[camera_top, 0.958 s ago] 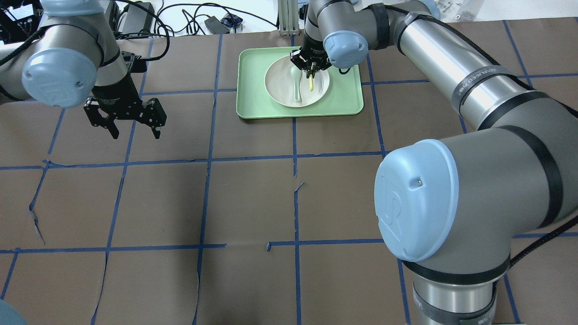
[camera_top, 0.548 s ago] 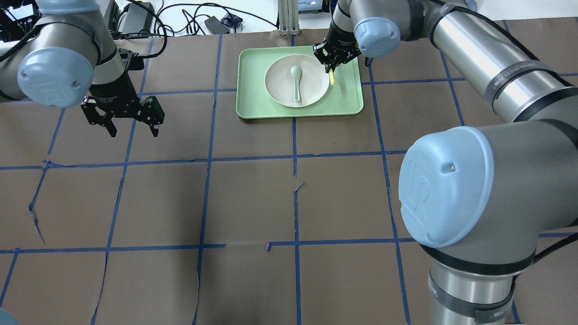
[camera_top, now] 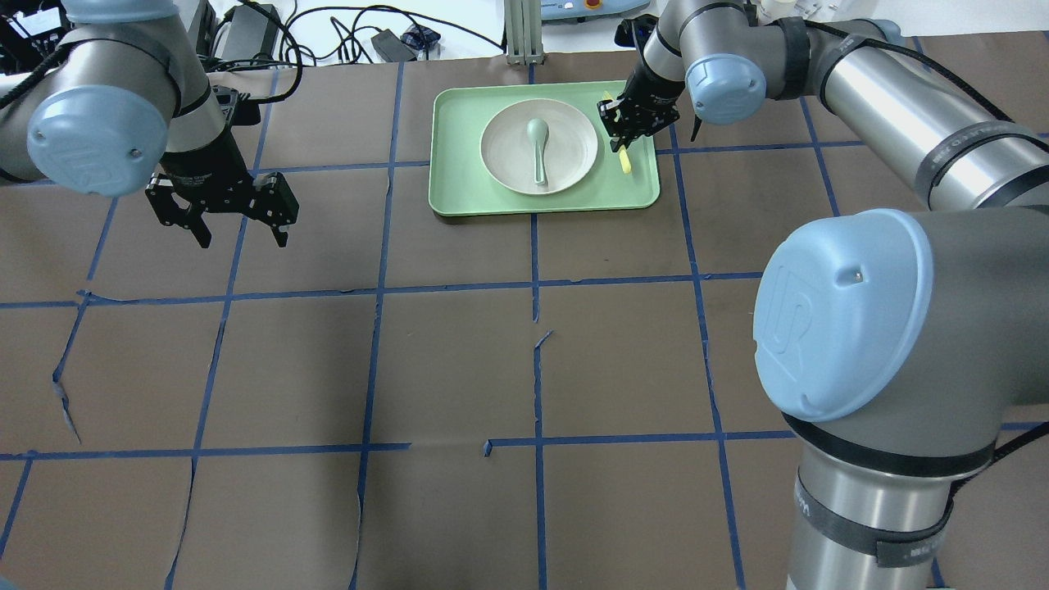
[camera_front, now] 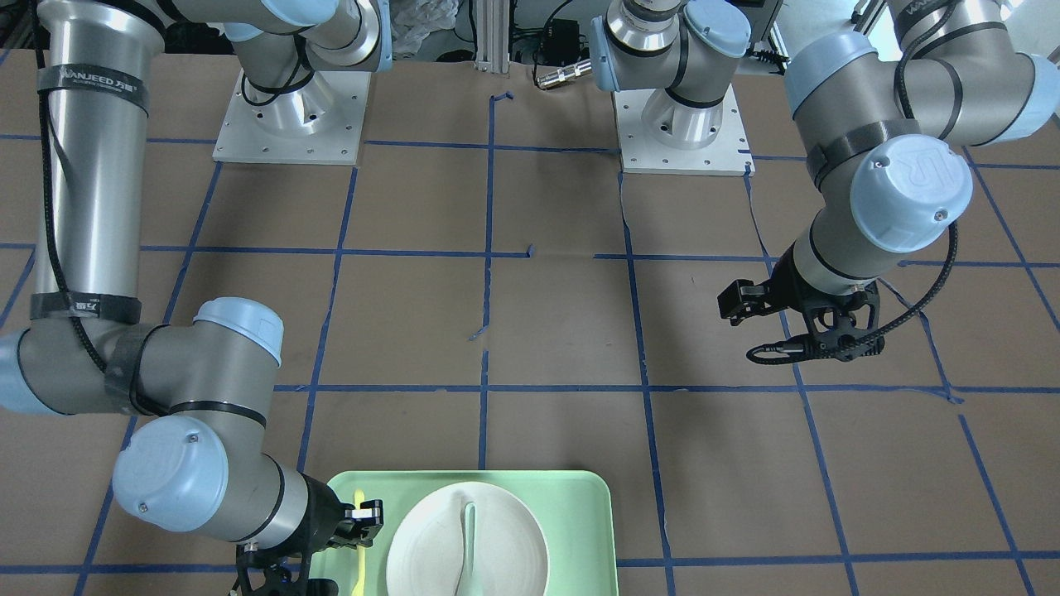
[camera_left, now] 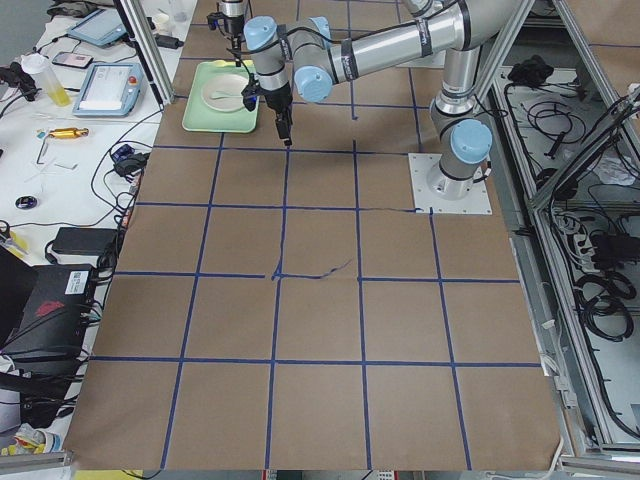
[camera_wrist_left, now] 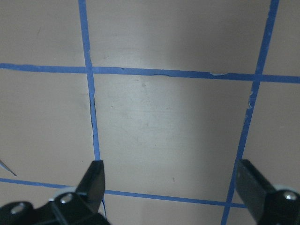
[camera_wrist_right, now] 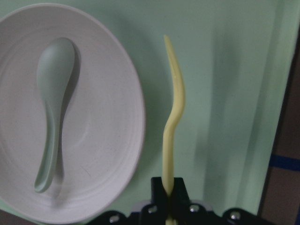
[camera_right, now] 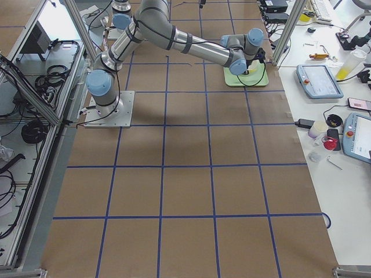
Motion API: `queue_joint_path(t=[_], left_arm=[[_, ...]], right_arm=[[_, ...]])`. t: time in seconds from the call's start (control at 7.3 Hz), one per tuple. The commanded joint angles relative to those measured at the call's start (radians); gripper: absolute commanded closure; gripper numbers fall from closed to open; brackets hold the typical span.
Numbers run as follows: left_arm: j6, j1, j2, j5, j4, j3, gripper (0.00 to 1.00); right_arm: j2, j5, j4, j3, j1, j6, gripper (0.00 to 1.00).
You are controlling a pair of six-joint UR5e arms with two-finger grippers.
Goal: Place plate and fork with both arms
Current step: 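Lift the fork with the right gripper and set it beside the plate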
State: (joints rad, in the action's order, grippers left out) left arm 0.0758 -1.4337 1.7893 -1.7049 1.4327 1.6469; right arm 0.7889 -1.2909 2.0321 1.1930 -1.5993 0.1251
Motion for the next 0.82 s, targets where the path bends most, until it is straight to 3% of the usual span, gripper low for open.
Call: queue_joint_path(t=[0.0,0.14,0.27,0.41,0.55,0.68], left_arm=[[-0.001,-0.001,-0.001,0.001,0.000,0.001,0.00],[-0.001,-0.002,-0.001,-0.001,0.002,0.001,0.00],[-0.001,-0.002,-0.001,0.001,0.002,0.001,0.00],[-0.001,-0.002,-0.001,-0.001,0.002,0.002,0.00],[-0.002,-0.002,-0.001,-0.001,0.002,0.002,0.00],[-0.001,-0.002,-0.002,-0.001,0.002,0.002,0.00]], right_arm=[[-0.029,0.005,0.039,0.003,0.001,0.001,1.00],[-0.031,-0.011,0.039,0.005,0.001,0.008,0.75],[-0.030,-0.015,0.040,0.008,0.001,0.011,0.10],[-0.022,-0.030,0.037,0.008,0.001,0.010,0.00],[-0.011,-0.039,0.034,0.014,0.001,0.008,0.00],[0.031,-0.106,0.027,0.019,0.001,0.007,0.00]])
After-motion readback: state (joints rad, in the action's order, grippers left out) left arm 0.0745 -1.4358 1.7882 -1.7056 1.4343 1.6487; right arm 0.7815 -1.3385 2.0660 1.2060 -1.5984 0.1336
